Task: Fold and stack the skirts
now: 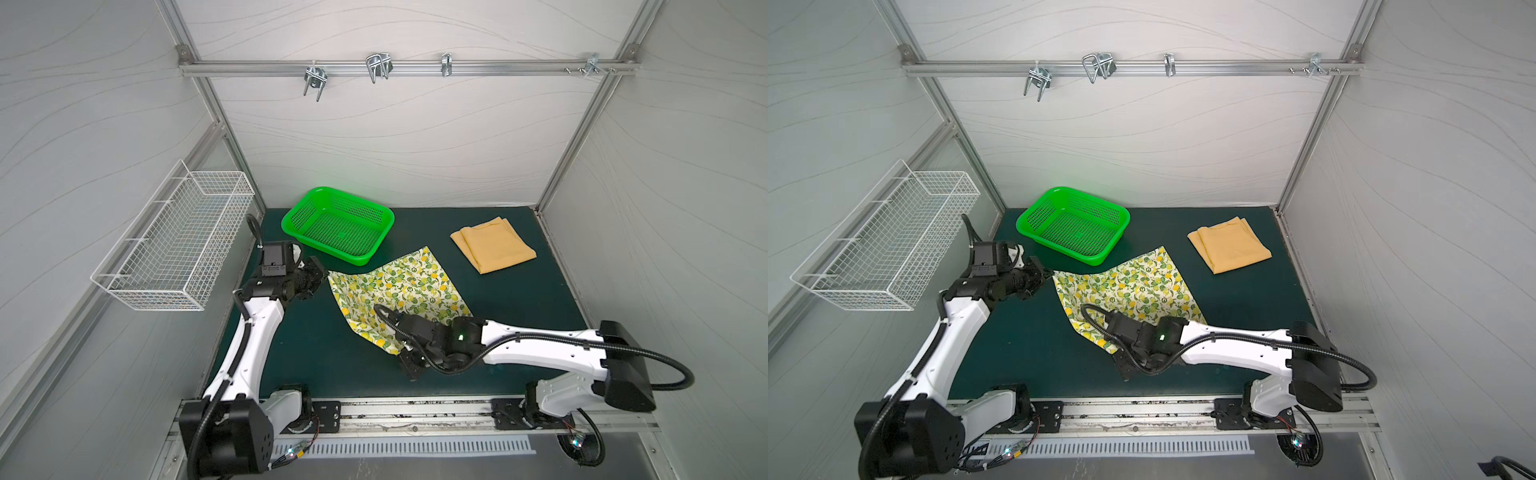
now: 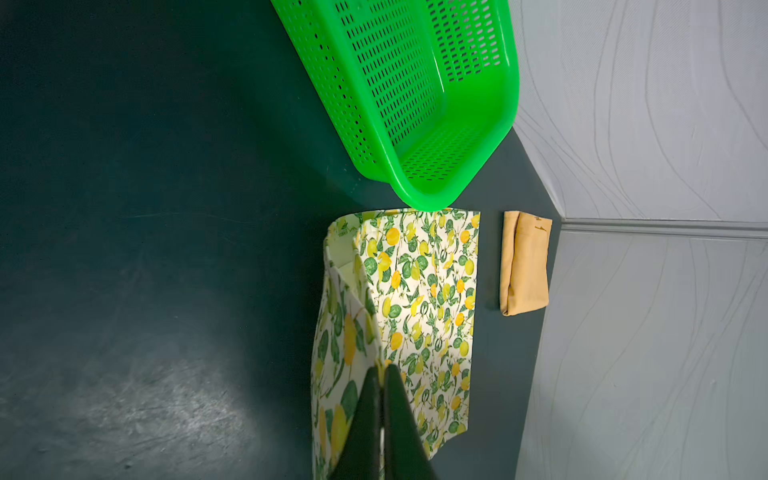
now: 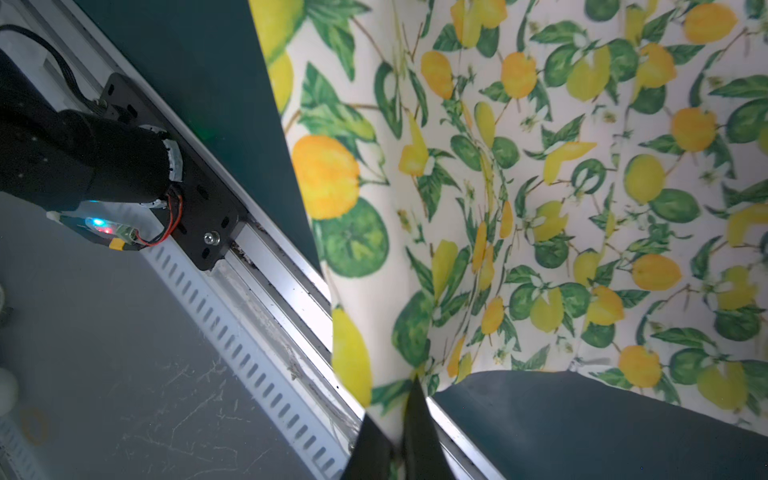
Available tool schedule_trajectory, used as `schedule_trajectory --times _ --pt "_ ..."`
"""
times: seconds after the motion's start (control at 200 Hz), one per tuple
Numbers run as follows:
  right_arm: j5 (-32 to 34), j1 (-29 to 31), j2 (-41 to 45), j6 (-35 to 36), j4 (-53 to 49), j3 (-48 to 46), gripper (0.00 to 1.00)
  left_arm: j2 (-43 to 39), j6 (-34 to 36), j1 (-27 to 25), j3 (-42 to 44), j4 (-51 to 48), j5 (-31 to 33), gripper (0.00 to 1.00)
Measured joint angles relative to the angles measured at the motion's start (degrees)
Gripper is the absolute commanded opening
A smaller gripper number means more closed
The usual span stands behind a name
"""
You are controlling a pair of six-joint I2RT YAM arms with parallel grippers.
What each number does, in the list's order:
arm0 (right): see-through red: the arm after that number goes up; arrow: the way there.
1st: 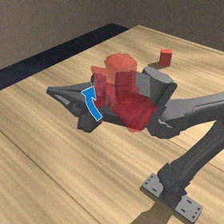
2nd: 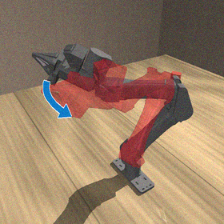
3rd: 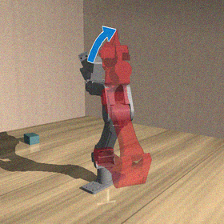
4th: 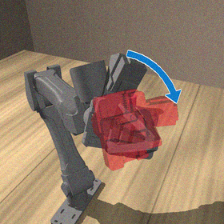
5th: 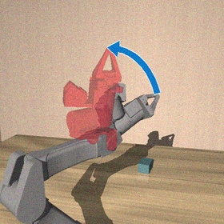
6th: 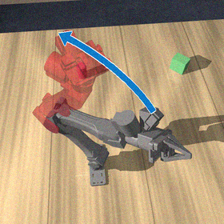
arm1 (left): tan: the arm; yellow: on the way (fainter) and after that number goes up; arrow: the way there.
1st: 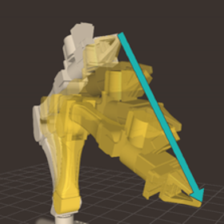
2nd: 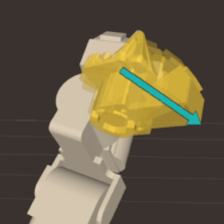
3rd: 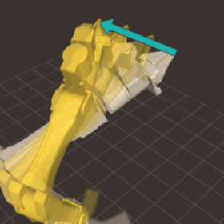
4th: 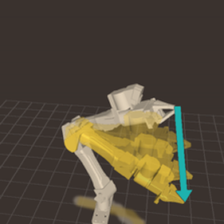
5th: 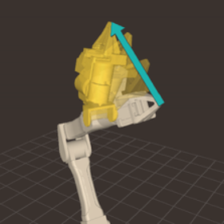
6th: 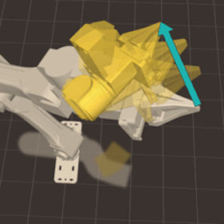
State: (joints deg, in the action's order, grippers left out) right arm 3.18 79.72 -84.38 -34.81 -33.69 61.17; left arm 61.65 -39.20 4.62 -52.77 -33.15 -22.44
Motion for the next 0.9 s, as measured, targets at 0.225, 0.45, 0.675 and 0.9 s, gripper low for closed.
schedule_trajectory --times 0.225,0.45,0.675,0.9 --pt "0.7 5.0 -3.0 -3.8 2.6 0.2 0.06 -4.3 -0.1 0.6 2.4 -1.8 2.3 0.00" --pt "2.4 5.4 0.2 -7.5 4.5 -3.1 0.06 -1.3 -1.4 -2.2 0.7 -0.8 2.5 0.00" --pt "2.5 0.7 8.7 -10.0 4.5 -9.5 0.08 7.5 -3.0 -14.3 -7.8 1.8 6.0 0.00" --pt "0.6 -9.2 19.4 -10.8 3.3 -15.5 0.08 17.1 -4.7 -20.2 -15.1 4.7 8.3 0.00"
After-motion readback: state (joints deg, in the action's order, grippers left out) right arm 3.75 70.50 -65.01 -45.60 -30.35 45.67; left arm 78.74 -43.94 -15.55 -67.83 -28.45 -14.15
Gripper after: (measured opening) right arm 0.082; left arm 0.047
